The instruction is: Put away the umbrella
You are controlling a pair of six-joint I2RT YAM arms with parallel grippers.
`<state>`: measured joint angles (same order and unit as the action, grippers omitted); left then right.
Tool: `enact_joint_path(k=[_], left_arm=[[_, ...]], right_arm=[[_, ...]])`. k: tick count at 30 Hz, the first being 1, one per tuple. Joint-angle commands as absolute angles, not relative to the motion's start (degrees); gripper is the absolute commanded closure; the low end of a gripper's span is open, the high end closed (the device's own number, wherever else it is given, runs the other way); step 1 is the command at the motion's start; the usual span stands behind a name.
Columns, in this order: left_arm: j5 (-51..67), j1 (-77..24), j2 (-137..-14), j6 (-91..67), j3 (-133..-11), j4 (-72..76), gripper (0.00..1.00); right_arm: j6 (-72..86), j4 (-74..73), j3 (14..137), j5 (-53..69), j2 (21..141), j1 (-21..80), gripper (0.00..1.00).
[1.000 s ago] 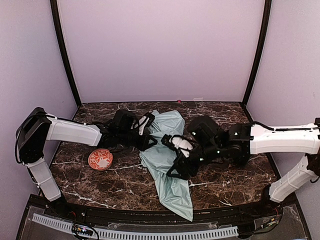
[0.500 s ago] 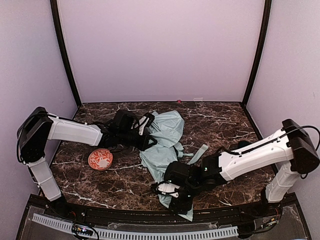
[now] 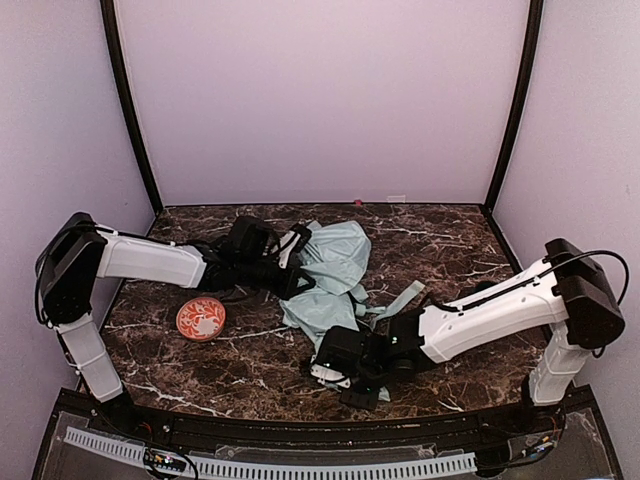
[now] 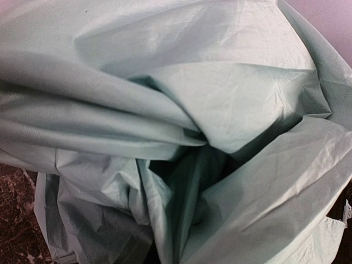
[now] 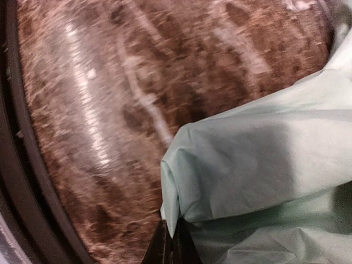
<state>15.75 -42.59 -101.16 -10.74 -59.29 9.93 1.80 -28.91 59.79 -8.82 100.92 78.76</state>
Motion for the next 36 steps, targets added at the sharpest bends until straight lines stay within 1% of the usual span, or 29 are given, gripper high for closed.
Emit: enact_joint_path(k=[1,3,6,11,13,15,17,20,25,29,30,31,33,34,36], left_arm=[[18.0,-43.3,-102.0,-8.5,-59.7,1.1,1.00],[19.8,-44.3,-102.0,-8.4,-59.6,1.2,1.00],[22.9,-45.2,-102.5,-8.9,-59.5,1.0,1.00],[23.9,-45.3,-102.6,-9.3,-59.0,0.8,1.00],[24.7,-45.3,-102.7,-8.9,-59.0,0.5,1.00],[24.7,-45.3,-102.6,-8.1,-58.9,-0.1,1.00],[24.3,-45.3,-102.4,-7.2,-58.6,-1.2,1.00],[24.6,-45.2,-102.7,-5.8,-57.5,-1.2,1.00],[25.7,-45.1,-105.4,-5.7,-59.2,-2.2,1.00],[25.5,-44.9,-105.9,-5.9,-59.6,-1.7,1.00],[25.6,-44.8,-106.0,-5.7,-59.6,-1.7,1.00],[25.6,-44.7,-106.0,-5.5,-59.6,-1.7,1.00],[24.8,-44.3,-106.1,-5.1,-59.5,-2.0,1.00],[24.6,-44.0,-106.3,-5.0,-59.5,-2.2,1.00],[24.6,-43.5,-106.6,-4.9,-59.4,-2.4,1.00]], right_arm=[[-6.4,-22.4,65.3,-24.1,101.5,74.6,1.00],[-11.5,-15.8,67.2,-26.9,101.7,72.5,1.00],[-22.3,-5.8,69.6,-28.0,101.0,71.8,1.00],[-34.8,4.1,68.7,-22.8,99.3,71.5,1.00],[-36.4,3.9,69.4,-23.8,100.8,70.1,1.00],[-36.2,0.5,69.8,-22.7,101.9,67.8,1.00],[-36.4,0.0,67.0,-21.2,101.4,66.1,1.00],[-36.7,1.9,60.5,-18.8,100.4,65.8,1.00],[-31.5,-3.4,61.3,-14.8,104.1,65.8,0.99],[-29.1,-4.0,62.6,-13.1,103.0,65.8,0.84],[-29.2,-4.3,62.7,-13.5,102.6,65.8,0.78],[-29.3,-4.9,63.2,-13.9,102.2,65.8,0.70],[-29.0,-8.4,65.3,-12.6,101.1,65.8,0.51],[-28.4,-10.2,67.1,-10.9,100.1,65.8,0.46],[-27.7,-13.0,69.6,-6.5,97.6,65.8,0.39]])
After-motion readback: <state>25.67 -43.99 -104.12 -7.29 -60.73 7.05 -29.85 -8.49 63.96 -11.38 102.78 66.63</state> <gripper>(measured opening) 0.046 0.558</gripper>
